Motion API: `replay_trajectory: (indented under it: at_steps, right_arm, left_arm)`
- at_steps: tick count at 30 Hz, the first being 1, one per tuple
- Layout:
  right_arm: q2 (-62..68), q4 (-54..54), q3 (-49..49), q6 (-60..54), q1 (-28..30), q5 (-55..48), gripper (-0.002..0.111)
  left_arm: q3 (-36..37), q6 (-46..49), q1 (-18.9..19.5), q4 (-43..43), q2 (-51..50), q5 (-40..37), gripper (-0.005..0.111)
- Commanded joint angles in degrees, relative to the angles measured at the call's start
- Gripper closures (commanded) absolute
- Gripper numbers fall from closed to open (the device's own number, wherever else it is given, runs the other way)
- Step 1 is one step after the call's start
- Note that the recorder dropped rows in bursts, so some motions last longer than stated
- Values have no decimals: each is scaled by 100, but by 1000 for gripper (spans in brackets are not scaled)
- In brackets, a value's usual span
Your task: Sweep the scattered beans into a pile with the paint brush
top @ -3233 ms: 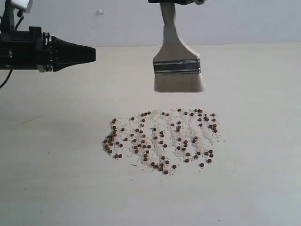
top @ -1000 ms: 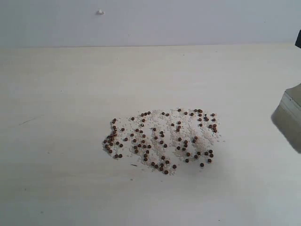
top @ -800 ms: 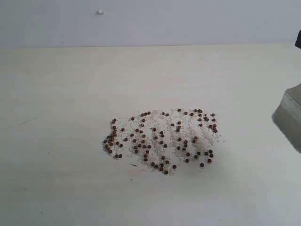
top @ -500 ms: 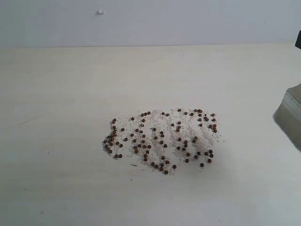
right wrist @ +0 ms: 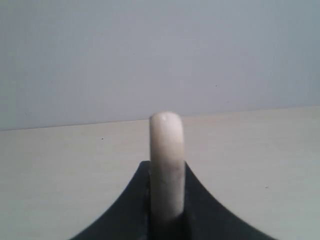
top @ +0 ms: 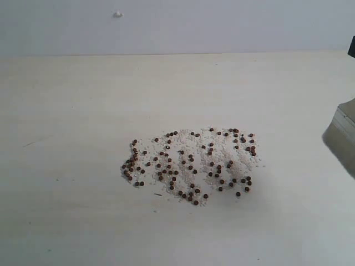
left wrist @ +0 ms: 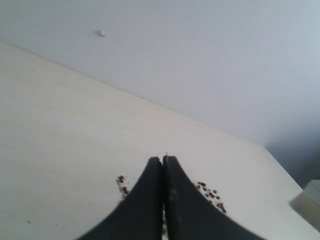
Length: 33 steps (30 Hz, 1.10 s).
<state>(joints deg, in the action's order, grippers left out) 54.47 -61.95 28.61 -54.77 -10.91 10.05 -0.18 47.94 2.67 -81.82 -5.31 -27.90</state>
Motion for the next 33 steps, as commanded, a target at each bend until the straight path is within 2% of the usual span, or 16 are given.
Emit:
replay_trajectory:
  at_steps: [1, 15, 18, 21, 23, 33]
  right_arm:
    - [-44, 62, -16, 50, 24, -17, 108]
    - [-44, 140, -16, 108, 24, -146, 108]
    - [-44, 140, -16, 108, 24, -169, 108]
    - [-44, 140, -16, 154, 24, -170, 108]
    - [-44, 140, -16, 234, 24, -195, 108]
    - [-590, 140, -16, 262, 24, -923, 108]
  left_arm:
    - [18, -6, -461, 4, -6, -19, 107]
    - [18, -6, -465, 4, -6, -19, 107]
    - [18, 616, -463, 194, -6, 104, 107]
    - [18, 1604, -463, 309, -6, 584, 107]
    - [18, 1883, -463, 309, -6, 748, 107]
    - [18, 1939, -463, 309, -6, 781, 107]
